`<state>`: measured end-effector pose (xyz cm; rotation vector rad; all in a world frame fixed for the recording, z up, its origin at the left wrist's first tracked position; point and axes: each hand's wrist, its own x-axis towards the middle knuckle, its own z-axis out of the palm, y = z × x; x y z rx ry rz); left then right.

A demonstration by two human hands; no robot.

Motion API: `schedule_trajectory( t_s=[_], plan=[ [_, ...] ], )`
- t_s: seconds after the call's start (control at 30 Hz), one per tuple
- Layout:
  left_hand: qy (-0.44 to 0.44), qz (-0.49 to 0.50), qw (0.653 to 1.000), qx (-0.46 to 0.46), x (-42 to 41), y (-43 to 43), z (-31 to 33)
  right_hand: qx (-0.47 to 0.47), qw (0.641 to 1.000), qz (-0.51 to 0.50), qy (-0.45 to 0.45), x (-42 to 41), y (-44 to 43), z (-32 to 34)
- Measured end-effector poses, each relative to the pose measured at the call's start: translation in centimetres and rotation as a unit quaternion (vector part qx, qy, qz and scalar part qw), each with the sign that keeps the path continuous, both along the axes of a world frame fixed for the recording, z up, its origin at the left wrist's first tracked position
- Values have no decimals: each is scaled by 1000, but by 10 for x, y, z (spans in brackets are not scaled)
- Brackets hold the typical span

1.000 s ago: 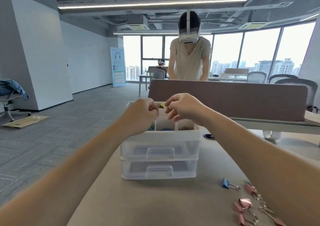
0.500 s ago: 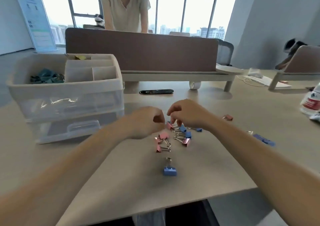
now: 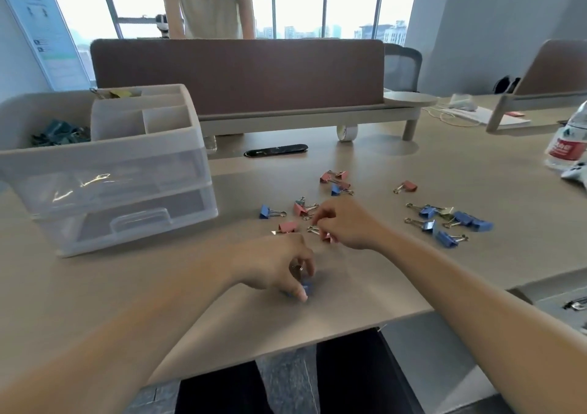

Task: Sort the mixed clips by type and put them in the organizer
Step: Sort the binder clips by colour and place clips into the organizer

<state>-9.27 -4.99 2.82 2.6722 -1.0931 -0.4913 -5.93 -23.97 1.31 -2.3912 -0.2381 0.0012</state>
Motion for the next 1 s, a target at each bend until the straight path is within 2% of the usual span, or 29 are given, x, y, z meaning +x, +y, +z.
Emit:
schedule_trajectory(
  t_s=[0.17,0.3,0.47,0.63,0.77,0.9,1.0],
  plan=[
    [-31,-12,999,-18,2,-4,-3,-2,1000,3,0,1,-2,-2],
    [-37,31,998,-43,5,-7,0,-9,1000,-1,-6,4,-4,0],
    [19,67,992,-104,11,-10,5,-16,998,-37,-39,13,-14,8],
    [-38,107,984,-141,26,-17,13,-82,992,-93,-37,32,-34,7],
    [-50,106,982,-150,40,-18,14,-169,985,-38,-1,37,-38,9],
    [-64,113,976,-174,53,-21,9,-168,986,-5,14,40,-35,6],
    [-83,131,970,-186,63,-25,5,-199,980,2,12,45,-31,1]
  ],
)
